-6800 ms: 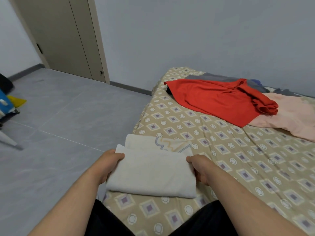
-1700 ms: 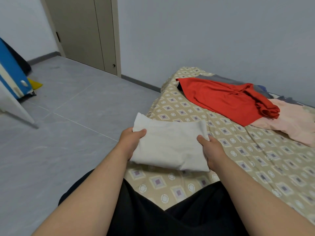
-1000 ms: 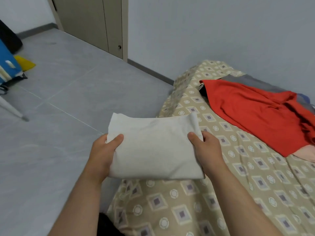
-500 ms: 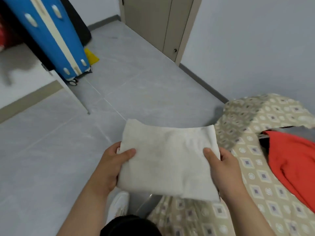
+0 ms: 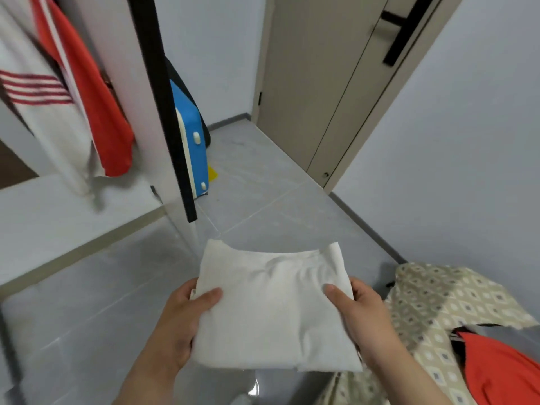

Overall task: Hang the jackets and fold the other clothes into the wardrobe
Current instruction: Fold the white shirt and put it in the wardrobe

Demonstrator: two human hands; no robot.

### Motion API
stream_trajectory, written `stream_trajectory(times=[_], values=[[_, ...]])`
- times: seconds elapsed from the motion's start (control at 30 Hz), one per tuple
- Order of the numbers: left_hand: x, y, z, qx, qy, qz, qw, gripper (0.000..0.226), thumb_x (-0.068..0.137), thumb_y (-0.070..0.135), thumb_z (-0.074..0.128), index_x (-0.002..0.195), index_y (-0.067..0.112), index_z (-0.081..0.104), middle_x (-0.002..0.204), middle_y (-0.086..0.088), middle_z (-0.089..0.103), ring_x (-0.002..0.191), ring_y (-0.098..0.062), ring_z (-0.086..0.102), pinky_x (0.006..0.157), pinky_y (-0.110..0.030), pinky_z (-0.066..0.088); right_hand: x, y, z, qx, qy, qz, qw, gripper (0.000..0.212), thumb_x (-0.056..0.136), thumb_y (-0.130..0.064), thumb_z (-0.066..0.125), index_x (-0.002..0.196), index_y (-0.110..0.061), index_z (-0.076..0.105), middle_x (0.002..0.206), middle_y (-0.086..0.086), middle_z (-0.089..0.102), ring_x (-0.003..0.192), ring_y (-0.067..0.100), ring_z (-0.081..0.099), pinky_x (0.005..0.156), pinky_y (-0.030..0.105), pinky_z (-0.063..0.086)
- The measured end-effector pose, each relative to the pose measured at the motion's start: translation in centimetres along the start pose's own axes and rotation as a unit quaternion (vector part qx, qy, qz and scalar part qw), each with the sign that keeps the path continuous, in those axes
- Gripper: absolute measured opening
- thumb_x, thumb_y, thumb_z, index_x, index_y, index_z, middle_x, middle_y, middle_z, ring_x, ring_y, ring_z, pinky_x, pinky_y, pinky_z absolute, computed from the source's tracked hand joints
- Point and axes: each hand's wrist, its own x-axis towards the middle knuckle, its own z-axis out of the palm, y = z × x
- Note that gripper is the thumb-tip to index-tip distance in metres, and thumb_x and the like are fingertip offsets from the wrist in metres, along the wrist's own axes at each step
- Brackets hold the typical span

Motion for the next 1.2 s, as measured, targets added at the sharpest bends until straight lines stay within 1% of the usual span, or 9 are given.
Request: stream_trajectory(times=[0.17,0.27,0.37,0.47,0.7,0.8,0.87,1.0,1.2], values=[[-2.8,7.6,-2.2,0.001,0.068,0.030,0.997,0.013,0.083,0.012,0.072,0.096,0.015,0.070,0.087,-0.008,0.076,0.073,-0.027,0.074,0.062,-0.037,0.057,-0.9,-8.6,2.1,0.008,-0.066,-0.022,0.998,0.004,0.089,-0.020,0.070,0.088,-0.017,0.072,0.087,0.012,0.074,0.078,0.032,0.070,0.079,0.051,0.057],[-4.3,11.8,-2.9,0.003,0.099,0.054,0.994,0.008,0.085,0.014,0.071,0.093,0.012,0.072,0.085,-0.009,0.076,0.071,-0.027,0.074,0.067,-0.038,0.056,-1.4,-13.2,3.1,0.027,-0.094,-0.043,0.994,0.007,0.090,-0.018,0.068,0.086,-0.016,0.072,0.089,0.016,0.073,0.073,0.027,0.067,0.071,0.046,0.057],[-5.4,15.8,-3.6,0.001,0.123,0.086,0.989,0.006,0.087,0.013,0.069,0.093,0.011,0.071,0.086,-0.009,0.076,0.069,-0.024,0.073,0.066,-0.036,0.056,-1.9,-17.1,4.1,0.054,-0.112,-0.060,0.990,0.007,0.092,-0.016,0.066,0.088,-0.011,0.070,0.088,0.016,0.073,0.070,0.025,0.067,0.065,0.040,0.054],[-6.2,19.7,-4.4,0.005,0.136,0.133,0.982,0.006,0.087,0.014,0.069,0.092,0.013,0.071,0.083,-0.005,0.077,0.066,-0.018,0.073,0.054,-0.028,0.055,-2.0,-20.5,5.3,0.074,-0.134,-0.083,0.985,0.008,0.093,-0.017,0.065,0.093,-0.009,0.069,0.092,0.017,0.074,0.073,0.026,0.069,0.067,0.040,0.056],[-6.9,25.2,-7.8,0.002,0.181,0.202,0.962,0.008,0.086,0.021,0.070,0.093,0.018,0.072,0.085,0.000,0.076,0.068,-0.017,0.073,0.050,-0.027,0.055,-1.2,-27.1,9.5,0.050,-0.188,-0.151,0.969,0.012,0.091,-0.019,0.065,0.093,-0.008,0.069,0.096,0.021,0.071,0.073,0.027,0.066,0.067,0.041,0.052],[-6.6,26.8,-9.4,0.013,0.213,0.231,0.949,0.010,0.086,0.024,0.070,0.084,0.032,0.075,0.083,0.005,0.076,0.069,-0.016,0.073,0.050,-0.028,0.055,-0.4,-29.9,11.9,-0.001,-0.186,-0.212,0.959,0.011,0.089,-0.021,0.066,0.079,-0.022,0.071,0.073,0.008,0.069,0.056,0.016,0.060,0.049,0.026,0.046],[-6.1,28.3,-10.5,0.018,0.253,0.241,0.937,0.009,0.087,0.023,0.070,0.085,0.030,0.075,0.083,0.005,0.076,0.074,-0.022,0.073,0.061,-0.036,0.057,0.2,-32.1,13.8,-0.025,-0.183,-0.251,0.950,0.017,0.087,-0.021,0.067,0.072,-0.027,0.070,0.062,0.003,0.064,0.047,0.010,0.053,0.041,0.021,0.040],[-5.2,31.8,-12.9,0.012,0.310,0.244,0.919,0.002,0.088,0.022,0.069,0.090,0.022,0.071,0.088,0.000,0.075,0.087,-0.030,0.069,0.078,-0.048,0.056,1.4,-36.2,18.2,-0.045,-0.201,-0.299,0.932,0.011,0.089,-0.025,0.067,0.078,-0.026,0.068,0.066,-0.008,0.068,0.047,0.002,0.057,0.043,0.018,0.040],[-6.2,37.0,-17.7,-0.022,0.366,0.282,0.887,0.003,0.086,0.015,0.071,0.088,0.015,0.073,0.085,-0.010,0.076,0.075,-0.031,0.072,0.067,-0.041,0.055,1.2,-42.6,26.3,-0.087,-0.271,-0.360,0.889,0.002,0.091,-0.038,0.065,0.091,-0.038,0.063,0.081,-0.021,0.067,0.074,0.003,0.064,0.056,0.015,0.043]])
